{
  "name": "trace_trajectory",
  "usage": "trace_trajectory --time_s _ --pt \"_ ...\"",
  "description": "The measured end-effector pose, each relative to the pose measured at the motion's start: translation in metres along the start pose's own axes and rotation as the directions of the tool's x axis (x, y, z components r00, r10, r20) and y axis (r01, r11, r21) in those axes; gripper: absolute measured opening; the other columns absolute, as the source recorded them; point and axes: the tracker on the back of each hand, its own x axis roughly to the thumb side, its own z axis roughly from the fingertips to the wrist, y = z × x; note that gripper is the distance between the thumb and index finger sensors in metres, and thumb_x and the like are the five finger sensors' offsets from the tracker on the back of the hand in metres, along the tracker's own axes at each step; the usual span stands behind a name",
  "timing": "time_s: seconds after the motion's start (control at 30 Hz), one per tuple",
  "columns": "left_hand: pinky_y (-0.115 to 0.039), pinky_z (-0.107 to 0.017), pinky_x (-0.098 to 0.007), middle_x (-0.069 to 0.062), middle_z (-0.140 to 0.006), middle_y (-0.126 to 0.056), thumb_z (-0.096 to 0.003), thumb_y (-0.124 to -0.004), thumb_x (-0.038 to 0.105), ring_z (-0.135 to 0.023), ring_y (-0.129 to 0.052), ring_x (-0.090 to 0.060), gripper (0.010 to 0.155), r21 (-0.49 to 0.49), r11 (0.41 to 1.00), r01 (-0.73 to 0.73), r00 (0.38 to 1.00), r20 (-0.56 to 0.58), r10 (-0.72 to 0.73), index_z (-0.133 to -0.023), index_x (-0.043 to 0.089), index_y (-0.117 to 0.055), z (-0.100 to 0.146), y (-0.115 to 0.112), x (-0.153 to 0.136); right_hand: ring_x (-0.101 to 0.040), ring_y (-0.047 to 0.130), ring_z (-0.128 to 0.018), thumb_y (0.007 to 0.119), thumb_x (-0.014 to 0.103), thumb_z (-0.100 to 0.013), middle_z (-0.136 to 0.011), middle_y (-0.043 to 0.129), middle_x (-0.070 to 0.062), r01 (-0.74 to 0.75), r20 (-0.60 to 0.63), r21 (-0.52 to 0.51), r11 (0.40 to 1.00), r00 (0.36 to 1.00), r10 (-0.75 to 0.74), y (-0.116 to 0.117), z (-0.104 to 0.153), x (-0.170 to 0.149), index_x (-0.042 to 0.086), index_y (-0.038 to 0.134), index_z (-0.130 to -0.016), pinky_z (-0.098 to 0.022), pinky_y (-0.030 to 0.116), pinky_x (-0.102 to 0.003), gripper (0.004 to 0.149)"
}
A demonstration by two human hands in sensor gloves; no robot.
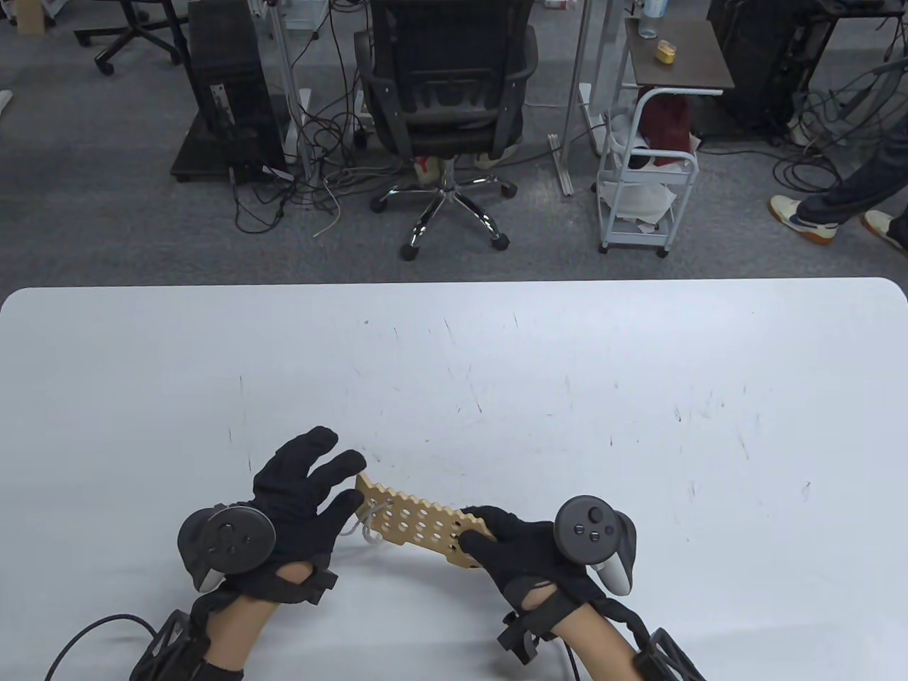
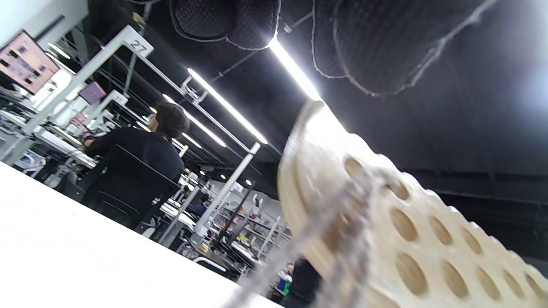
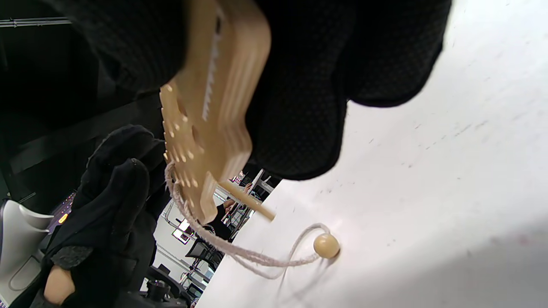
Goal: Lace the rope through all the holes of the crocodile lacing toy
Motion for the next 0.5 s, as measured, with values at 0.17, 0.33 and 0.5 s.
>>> trace_trajectory --time_s 0.17,0.33,0.5 --pt "-0.048 -0.078 -0.054 -0.003 -0.110 -0.057 -0.0421 -0.086 0.048 -0.101 -0.059 -0.032 0.057 0.036 0.999 -0.039 0.994 -0.101 0.042 -0.097 0.047 -0.071 -0.001 0.005 -0.016 -0.025 0.108 -0.050 0.081 0.043 -0.045 -0.066 0.102 -0.007 0.023 -0.009 -0.011 1.000 1.000 -0.023 -0.002 0.000 -0.001 0.017 0.080 -0.084 -0.045 0.083 -0.048 0.046" --pt "-0.048 -0.078 -0.055 -0.004 -0.109 -0.059 -0.0426 -0.086 0.045 -0.101 -0.060 -0.033 0.056 -0.020 0.986 -0.166 0.962 -0.223 0.157 -0.096 0.046 -0.072 -0.002 -0.006 -0.035 -0.025 0.107 -0.049 0.081 0.043 -0.045 -0.066 0.102 -0.007 0.054 -0.011 -0.020 0.998 0.998 -0.055 -0.004 0.000 -0.003 0.018 0.080 -0.084 -0.046 0.082 -0.048 0.046" --pt "-0.049 -0.077 -0.055 -0.004 -0.108 -0.062 -0.0424 -0.087 0.044 -0.100 -0.061 -0.033 0.053 -0.167 0.949 -0.267 0.920 -0.336 0.200 -0.094 0.048 -0.076 -0.002 -0.027 -0.043 -0.025 0.107 -0.049 0.081 0.043 -0.044 -0.065 0.102 -0.006 0.083 -0.010 -0.023 0.996 0.996 -0.084 -0.007 -0.001 -0.006 0.019 0.081 -0.084 -0.046 0.082 -0.048 0.046"
